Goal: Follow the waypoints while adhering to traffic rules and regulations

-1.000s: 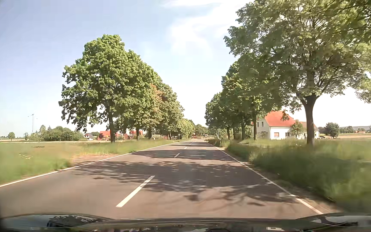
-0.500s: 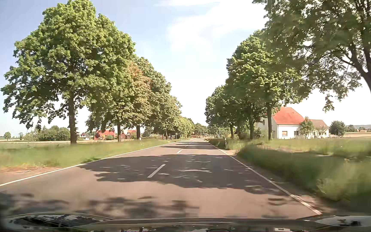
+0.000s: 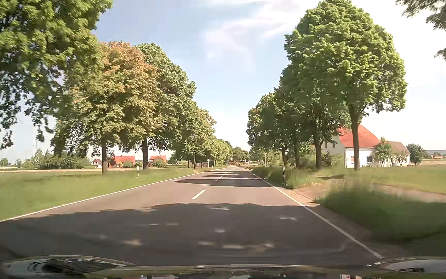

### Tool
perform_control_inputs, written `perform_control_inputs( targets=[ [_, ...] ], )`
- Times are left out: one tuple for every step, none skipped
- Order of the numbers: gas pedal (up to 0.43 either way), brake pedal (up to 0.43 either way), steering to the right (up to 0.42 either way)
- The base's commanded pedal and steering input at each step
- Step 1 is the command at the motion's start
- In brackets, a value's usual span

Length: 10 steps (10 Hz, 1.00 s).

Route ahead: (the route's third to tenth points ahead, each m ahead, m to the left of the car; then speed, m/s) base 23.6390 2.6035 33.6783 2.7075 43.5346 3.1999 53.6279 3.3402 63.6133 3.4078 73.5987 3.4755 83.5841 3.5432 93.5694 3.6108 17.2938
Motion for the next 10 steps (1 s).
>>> perform_control_inputs(
  targets=[
    [0.177,0.000,0.000],
    [0.177,0.000,0.000],
    [0.177,0.000,-0.001],
    [0.177,0.000,0.000],
    [0.177,0.000,0.000],
    [0.177,0.000,0.000],
    [0.177,0.000,-0.001],
    [0.177,0.000,0.000],
    [0.177,0.000,0.000],
    [0.177,0.000,-0.001]
  ],
)
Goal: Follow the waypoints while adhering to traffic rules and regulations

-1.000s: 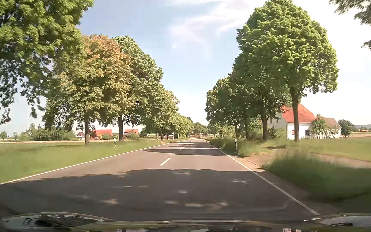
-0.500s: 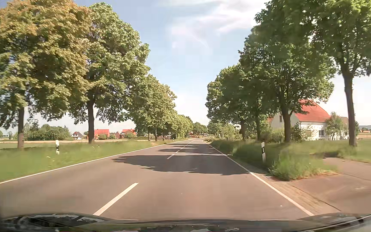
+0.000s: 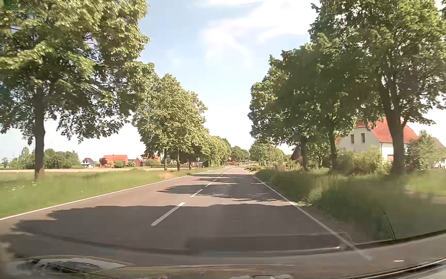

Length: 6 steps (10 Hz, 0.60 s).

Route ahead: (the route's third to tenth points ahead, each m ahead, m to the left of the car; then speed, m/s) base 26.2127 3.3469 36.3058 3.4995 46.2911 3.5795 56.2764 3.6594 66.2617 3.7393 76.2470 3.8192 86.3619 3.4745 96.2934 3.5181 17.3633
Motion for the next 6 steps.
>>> perform_control_inputs(
  targets=[
    [0.177,0.000,0.000],
    [0.177,0.000,-0.001],
    [0.177,0.000,-0.001],
    [0.177,0.000,-0.001],
    [0.177,0.000,-0.001],
    [0.177,0.000,-0.001]
  ],
)
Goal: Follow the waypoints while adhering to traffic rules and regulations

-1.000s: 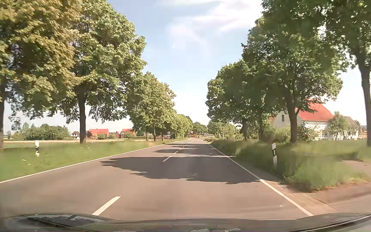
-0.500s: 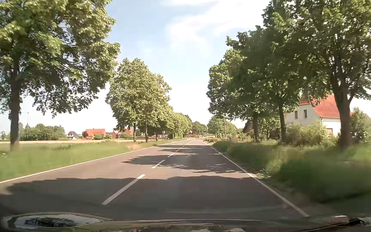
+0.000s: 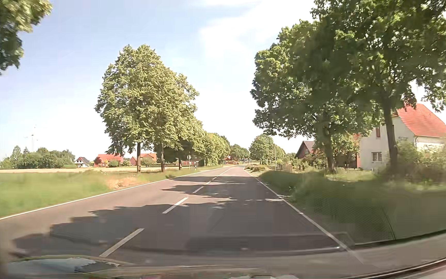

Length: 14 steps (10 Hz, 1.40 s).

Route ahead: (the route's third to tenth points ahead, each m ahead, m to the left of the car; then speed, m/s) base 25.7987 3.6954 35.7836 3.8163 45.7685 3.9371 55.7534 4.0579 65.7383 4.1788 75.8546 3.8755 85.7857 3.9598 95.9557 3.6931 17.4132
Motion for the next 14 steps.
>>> perform_control_inputs(
  targets=[
    [0.177,0.000,-0.002],
    [0.177,0.000,-0.002],
    [0.177,0.000,-0.003],
    [0.169,0.000,-0.003],
    [0.169,0.000,-0.003],
    [0.169,0.000,-0.004],
    [0.157,0.000,-0.004],
    [0.157,0.000,-0.005],
    [0.157,0.000,-0.005],
    [0.157,0.000,-0.005],
    [0.157,0.000,-0.005],
    [0.157,0.000,-0.005],
    [0.157,0.000,-0.005],
    [0.157,0.000,-0.005]
  ],
)
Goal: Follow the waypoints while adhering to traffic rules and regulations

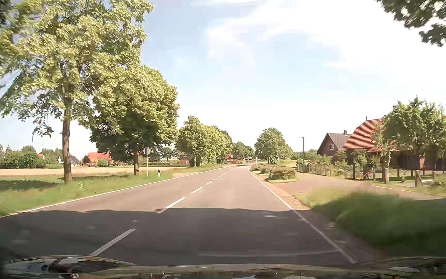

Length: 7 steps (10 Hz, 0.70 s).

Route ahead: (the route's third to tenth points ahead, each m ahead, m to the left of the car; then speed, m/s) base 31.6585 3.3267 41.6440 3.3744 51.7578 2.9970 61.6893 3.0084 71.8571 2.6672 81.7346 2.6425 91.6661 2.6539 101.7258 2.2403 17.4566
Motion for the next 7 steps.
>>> perform_control_inputs(
  targets=[
    [0.157,0.000,-0.005],
    [0.157,0.000,-0.004],
    [0.157,0.000,-0.004],
    [0.157,0.000,-0.004],
    [0.150,0.000,-0.002],
    [0.150,0.000,-0.001],
    [0.150,0.000,-0.001]
  ],
)
